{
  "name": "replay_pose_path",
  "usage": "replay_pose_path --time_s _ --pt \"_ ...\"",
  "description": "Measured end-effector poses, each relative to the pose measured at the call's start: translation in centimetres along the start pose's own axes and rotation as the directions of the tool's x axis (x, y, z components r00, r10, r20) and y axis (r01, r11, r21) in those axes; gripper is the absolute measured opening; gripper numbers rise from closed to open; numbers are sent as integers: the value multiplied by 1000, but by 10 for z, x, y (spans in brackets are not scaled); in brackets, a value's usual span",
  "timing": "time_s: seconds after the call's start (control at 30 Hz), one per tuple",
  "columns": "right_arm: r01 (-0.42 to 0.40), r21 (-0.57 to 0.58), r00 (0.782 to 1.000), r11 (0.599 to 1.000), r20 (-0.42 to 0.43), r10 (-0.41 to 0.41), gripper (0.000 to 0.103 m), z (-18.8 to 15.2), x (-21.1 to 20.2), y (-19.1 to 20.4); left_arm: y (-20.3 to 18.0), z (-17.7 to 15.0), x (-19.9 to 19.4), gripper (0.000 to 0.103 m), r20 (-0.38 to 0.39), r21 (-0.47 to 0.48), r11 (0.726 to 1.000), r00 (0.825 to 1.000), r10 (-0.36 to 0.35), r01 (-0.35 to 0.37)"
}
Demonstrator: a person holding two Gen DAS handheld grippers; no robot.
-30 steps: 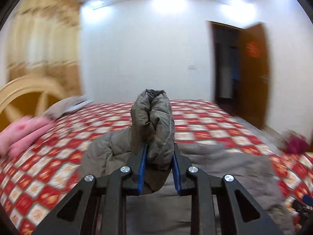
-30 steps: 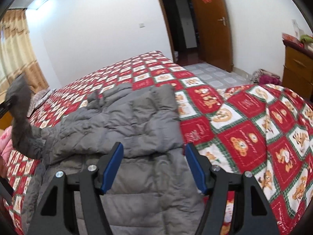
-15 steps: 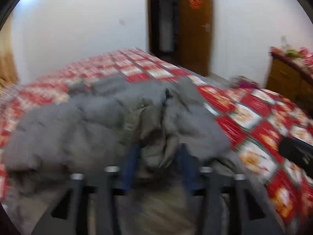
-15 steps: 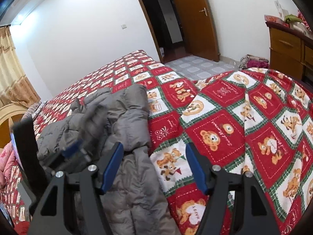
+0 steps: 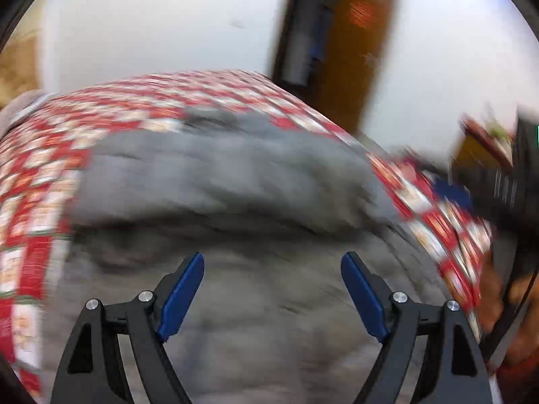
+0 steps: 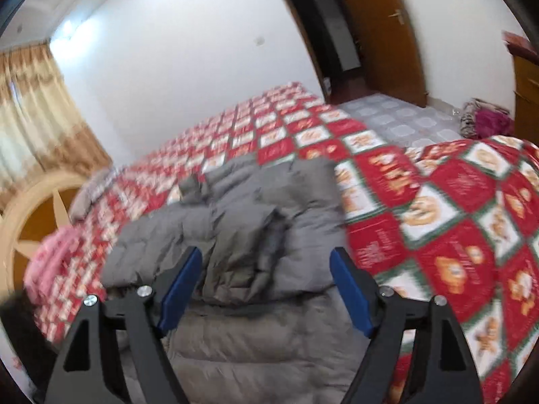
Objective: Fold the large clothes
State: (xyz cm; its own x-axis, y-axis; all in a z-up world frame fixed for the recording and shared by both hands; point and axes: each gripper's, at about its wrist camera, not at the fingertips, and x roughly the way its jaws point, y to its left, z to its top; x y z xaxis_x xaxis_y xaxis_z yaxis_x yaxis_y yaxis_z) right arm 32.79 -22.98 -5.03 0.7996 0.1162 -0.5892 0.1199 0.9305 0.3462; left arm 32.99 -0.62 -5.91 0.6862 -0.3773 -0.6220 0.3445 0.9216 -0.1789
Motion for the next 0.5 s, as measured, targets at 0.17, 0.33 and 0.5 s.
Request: replay_pose_path --time_s 0.17,0.33,0.5 --pt "67 -19 990 998 -126 -69 71 -16 61 19 70 47 4 84 64 -108 957 958 279 -271" --pt "45 -44 974 998 -220 -54 21 -20 83 17 102 69 48 84 -7 -133 913 921 389 -387" --pt "80 -183 963 980 -238 -123 14 -17 71 16 123 28 83 85 -161 -140 857 865 475 -496"
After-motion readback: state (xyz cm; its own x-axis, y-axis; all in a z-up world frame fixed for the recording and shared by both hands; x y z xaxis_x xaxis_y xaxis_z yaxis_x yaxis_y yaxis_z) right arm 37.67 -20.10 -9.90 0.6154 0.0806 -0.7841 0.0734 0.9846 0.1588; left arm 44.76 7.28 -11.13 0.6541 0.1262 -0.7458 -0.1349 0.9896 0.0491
